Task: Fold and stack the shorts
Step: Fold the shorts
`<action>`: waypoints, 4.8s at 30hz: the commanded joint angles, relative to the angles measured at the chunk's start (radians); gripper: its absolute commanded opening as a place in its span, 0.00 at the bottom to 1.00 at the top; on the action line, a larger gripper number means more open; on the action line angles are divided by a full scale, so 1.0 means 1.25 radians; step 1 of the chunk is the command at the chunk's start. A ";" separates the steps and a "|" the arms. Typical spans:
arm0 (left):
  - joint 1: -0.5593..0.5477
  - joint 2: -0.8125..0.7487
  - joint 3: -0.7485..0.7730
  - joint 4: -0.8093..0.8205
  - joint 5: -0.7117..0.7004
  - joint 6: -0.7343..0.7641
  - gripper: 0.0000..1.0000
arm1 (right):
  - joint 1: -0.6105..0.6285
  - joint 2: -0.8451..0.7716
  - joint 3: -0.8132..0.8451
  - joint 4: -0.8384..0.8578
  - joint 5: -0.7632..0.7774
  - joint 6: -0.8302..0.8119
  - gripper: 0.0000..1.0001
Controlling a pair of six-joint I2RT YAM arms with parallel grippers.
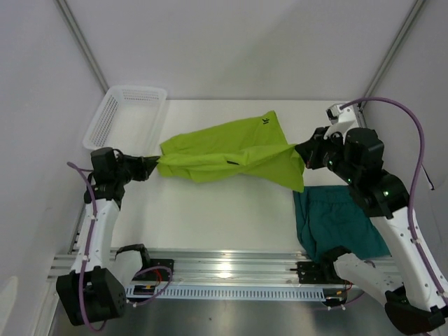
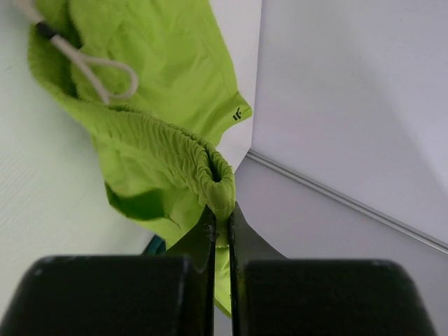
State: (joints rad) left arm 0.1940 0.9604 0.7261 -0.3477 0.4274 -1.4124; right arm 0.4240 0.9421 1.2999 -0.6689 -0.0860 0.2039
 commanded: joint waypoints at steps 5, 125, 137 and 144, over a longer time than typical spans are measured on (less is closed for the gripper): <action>0.012 0.018 0.072 -0.073 -0.012 0.024 0.00 | 0.000 0.090 0.099 -0.004 0.065 -0.026 0.01; 0.089 0.231 0.293 -0.160 0.056 0.213 0.00 | -0.161 0.243 0.235 -0.096 -0.121 -0.065 0.00; 0.079 0.316 0.289 0.028 0.059 0.115 0.00 | -0.227 0.386 0.272 -0.034 -0.178 -0.066 0.00; 0.015 0.516 0.377 0.185 0.058 0.082 0.00 | -0.281 0.543 0.312 0.054 -0.221 -0.048 0.00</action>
State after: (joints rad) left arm 0.2352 1.5032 1.1156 -0.2886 0.5285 -1.2675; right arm 0.1219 1.5654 1.6321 -0.7006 -0.3626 0.1390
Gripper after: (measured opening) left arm 0.025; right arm 0.006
